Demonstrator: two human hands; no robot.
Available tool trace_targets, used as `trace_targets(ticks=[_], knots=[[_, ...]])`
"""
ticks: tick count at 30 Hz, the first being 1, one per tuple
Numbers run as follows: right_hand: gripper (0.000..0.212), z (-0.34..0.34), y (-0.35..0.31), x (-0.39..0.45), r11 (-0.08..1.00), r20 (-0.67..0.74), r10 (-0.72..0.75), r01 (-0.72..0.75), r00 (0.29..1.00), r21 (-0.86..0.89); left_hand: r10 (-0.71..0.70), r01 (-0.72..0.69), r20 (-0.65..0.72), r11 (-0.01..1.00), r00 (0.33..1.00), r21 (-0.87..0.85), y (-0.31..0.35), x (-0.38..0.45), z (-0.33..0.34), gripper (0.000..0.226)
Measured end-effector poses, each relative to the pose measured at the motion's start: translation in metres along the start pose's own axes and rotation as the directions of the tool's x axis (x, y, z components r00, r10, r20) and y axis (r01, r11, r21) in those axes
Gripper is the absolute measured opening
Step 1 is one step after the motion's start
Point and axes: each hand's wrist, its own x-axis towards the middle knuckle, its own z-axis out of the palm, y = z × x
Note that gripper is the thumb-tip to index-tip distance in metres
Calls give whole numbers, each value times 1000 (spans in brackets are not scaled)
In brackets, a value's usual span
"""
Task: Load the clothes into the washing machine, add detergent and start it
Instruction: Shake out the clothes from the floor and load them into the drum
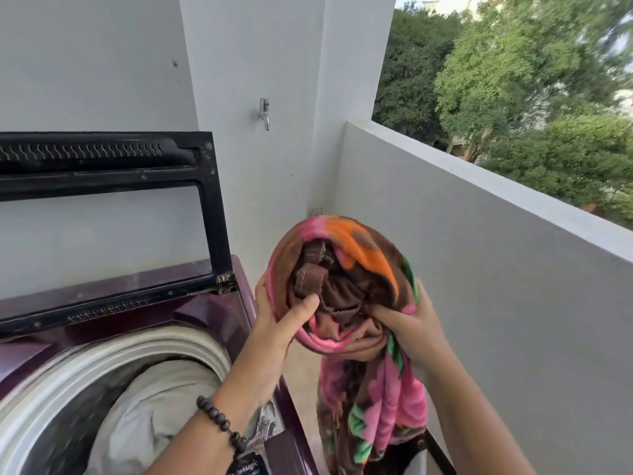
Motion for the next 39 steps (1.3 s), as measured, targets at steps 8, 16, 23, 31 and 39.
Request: trace_targets(ticks=[8, 16, 23, 31, 39], knots=[[64, -16, -29, 8, 626, 279, -306, 413, 910, -661, 88, -272, 257, 323, 962, 907, 43, 4, -21, 145], [82, 0, -60, -9, 600, 447, -214, 478, 869, -641, 251, -437, 366, 350, 896, 829, 39, 16, 4, 89], [131, -38, -48, -10, 928, 444, 79, 96, 893, -359, 405, -442, 182, 778, 896, 446, 49, 25, -1, 55], [112, -32, -15, -18, 986, 442, 157, -110, 883, -129, 332, -351, -161, 930, 930, -111, 42, 32, 17, 54], [75, -23, -12, -12, 997, 154, 76, -77, 985, -1, 85, -91, 44, 985, 995, 147, 6, 4, 3, 88]])
